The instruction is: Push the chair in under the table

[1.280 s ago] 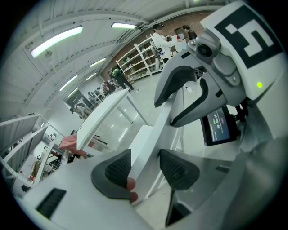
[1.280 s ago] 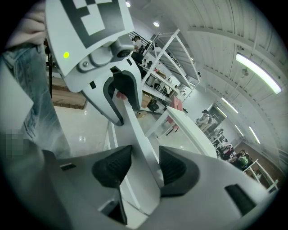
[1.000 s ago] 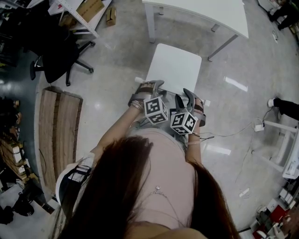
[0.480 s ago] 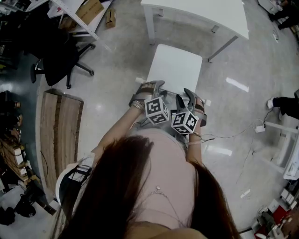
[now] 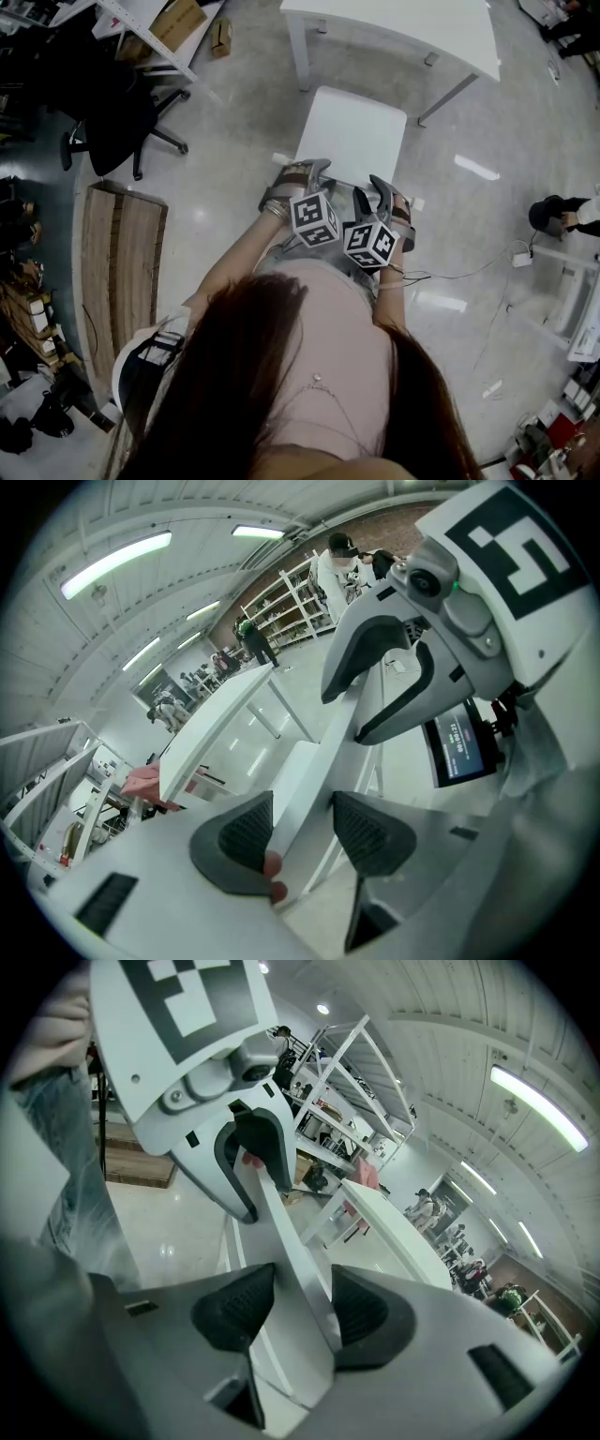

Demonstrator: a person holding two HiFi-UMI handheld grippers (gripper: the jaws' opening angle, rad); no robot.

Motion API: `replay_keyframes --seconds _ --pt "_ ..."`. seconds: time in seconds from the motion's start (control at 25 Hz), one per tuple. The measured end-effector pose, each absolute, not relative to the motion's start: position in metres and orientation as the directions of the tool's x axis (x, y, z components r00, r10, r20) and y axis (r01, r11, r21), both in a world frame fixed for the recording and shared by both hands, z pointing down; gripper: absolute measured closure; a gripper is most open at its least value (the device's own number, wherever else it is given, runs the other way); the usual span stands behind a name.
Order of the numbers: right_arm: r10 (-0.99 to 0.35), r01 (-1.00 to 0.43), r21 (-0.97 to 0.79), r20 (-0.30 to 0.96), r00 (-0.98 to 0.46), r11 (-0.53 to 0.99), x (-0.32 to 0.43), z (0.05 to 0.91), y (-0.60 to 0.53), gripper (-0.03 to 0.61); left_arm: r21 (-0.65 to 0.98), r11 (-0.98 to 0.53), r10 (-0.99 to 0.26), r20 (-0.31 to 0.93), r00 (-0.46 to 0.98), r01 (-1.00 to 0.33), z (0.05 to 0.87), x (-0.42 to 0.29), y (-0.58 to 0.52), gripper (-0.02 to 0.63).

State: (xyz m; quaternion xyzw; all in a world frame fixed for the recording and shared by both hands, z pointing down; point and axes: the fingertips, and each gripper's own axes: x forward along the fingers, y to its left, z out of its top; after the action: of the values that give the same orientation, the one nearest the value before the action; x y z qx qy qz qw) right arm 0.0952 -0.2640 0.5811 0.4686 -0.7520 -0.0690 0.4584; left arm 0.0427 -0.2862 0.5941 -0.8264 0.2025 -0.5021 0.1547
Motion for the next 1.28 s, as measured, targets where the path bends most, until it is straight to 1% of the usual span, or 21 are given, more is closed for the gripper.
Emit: replay_keyframes --seconds 1.28 --pt "-0.776 -0.642 0.543 0.616 -0.134 0.542 0.112 0.580 -0.312 0.376 -0.459 -0.871 -0.489 0.766 0.418 -0.178 0.594 0.060 -0.335 0.408"
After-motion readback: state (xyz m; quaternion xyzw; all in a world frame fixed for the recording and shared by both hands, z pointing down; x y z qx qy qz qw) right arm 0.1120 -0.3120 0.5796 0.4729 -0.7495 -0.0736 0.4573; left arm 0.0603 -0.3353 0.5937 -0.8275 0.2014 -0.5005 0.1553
